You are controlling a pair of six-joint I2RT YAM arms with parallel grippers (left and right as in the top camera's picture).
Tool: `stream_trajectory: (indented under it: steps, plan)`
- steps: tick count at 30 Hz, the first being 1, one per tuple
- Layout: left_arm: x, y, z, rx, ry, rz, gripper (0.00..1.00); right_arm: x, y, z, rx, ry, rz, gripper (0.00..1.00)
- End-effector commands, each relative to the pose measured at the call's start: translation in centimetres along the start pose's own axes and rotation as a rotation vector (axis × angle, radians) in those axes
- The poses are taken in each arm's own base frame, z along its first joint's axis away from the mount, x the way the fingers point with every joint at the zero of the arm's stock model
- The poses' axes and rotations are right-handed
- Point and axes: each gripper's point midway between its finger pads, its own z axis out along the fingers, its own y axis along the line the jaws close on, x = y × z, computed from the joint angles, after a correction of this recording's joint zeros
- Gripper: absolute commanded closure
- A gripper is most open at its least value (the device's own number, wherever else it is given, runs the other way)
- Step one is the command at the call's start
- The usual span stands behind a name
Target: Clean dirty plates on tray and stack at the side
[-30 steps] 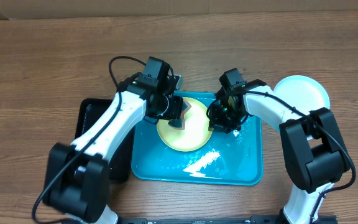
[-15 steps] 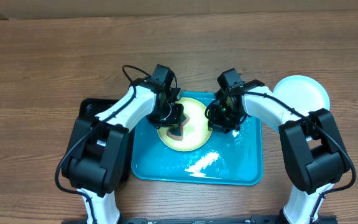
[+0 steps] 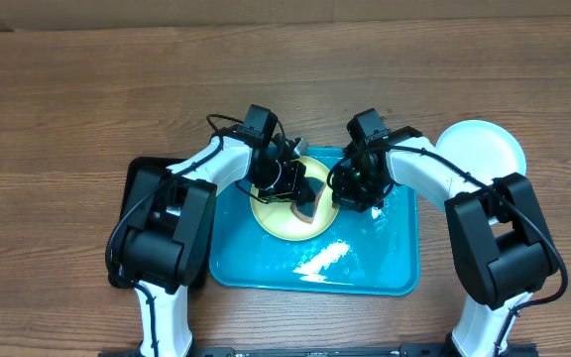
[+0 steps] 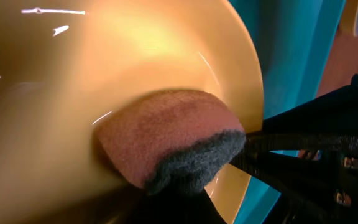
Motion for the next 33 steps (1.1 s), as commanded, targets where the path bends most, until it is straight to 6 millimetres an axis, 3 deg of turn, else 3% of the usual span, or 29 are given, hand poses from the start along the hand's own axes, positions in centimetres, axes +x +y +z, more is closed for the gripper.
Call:
stream_trajectory:
  steps: [1,9,14,18,22,28,31,33]
  plan:
    - [0.1,3.0,0.2,-0.112,-0.001,-0.107,0.96,-0.2,-3.9,1.7,0.167,-0.013,0.043,0.96]
    - [1.9,13.5,-5.4,-0.598,-0.045,-0.359,0.96,-0.2,-3.9,1.7,0.164,-0.011,0.043,0.96]
    - [2.6,16.8,-8.9,-0.836,-0.071,-0.417,0.96,-0.2,-3.9,1.7,0.164,-0.012,0.043,0.96]
    - [2.2,17.7,-11.3,-0.983,-0.112,-0.427,0.96,-0.2,-3.9,1.7,0.165,-0.011,0.043,0.96]
    - [1.0,15.9,-10.4,-0.937,-0.109,-0.363,0.96,-0.2,-3.9,1.7,0.164,-0.011,0.043,0.96]
    - [-1.1,6.9,-3.9,-0.481,-0.014,-0.078,0.96,-0.2,-3.8,1.7,0.164,-0.011,0.039,0.96]
    - [-1.4,3.3,-2.0,-0.317,-0.003,-0.028,0.96,-0.1,-3.6,1.8,0.151,-0.002,0.024,0.96]
    - [-1.4,2.0,-1.2,-0.270,-0.002,-0.025,0.96,0.0,-3.7,1.7,0.153,0.000,0.026,0.96]
